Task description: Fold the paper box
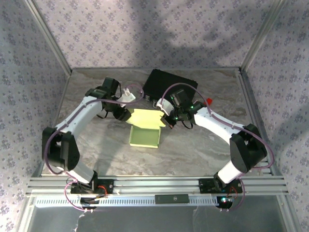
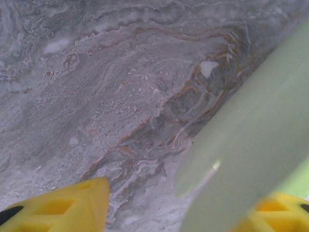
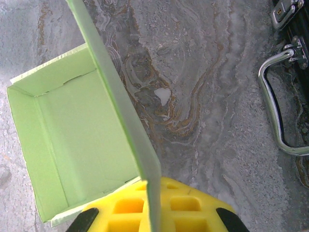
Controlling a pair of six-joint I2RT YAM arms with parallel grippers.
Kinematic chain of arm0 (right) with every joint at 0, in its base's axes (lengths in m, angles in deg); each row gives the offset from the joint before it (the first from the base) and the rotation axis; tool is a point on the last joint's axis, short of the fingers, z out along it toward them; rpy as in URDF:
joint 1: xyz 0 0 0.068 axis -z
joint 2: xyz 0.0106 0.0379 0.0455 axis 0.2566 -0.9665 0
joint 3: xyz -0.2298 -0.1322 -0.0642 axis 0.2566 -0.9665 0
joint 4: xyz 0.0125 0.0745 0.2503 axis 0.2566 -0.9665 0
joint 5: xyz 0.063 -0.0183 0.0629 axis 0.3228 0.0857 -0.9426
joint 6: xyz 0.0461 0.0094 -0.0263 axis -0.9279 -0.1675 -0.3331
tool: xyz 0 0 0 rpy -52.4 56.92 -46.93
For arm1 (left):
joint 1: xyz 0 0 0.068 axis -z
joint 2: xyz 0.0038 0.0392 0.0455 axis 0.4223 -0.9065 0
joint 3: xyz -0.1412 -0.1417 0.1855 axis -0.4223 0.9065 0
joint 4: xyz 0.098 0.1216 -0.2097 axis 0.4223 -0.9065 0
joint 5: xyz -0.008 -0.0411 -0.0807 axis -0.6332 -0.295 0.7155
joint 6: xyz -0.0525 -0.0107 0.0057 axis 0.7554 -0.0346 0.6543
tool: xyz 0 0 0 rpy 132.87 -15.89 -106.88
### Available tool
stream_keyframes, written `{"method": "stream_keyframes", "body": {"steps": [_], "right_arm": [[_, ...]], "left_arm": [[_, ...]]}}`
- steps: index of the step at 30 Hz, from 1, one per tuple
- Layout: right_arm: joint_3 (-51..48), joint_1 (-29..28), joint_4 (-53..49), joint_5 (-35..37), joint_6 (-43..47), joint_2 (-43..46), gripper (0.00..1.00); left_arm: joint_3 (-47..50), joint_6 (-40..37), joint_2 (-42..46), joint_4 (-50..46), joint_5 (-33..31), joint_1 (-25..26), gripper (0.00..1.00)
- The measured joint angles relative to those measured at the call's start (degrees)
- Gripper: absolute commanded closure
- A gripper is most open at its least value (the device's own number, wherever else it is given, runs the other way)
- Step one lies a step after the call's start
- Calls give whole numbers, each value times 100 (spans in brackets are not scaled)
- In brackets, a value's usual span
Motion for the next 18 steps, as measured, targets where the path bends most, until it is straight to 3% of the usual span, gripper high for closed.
{"method": "stream_keyframes", "body": {"steps": [2, 9, 13, 18], "right_arm": [[4, 0, -9, 0, 0, -9, 100], [35, 0, -26, 0, 0, -24, 100], [79, 0, -83, 2, 0, -44, 100], [120, 0, -129, 9, 0, -61, 100]], "left_arm": [[-109, 11, -138, 0, 68, 2, 55], [-39, 76, -131, 24, 144, 214, 53], [201, 120, -57, 24, 142, 278, 58], [411, 205, -4, 61, 120, 275, 57]]}}
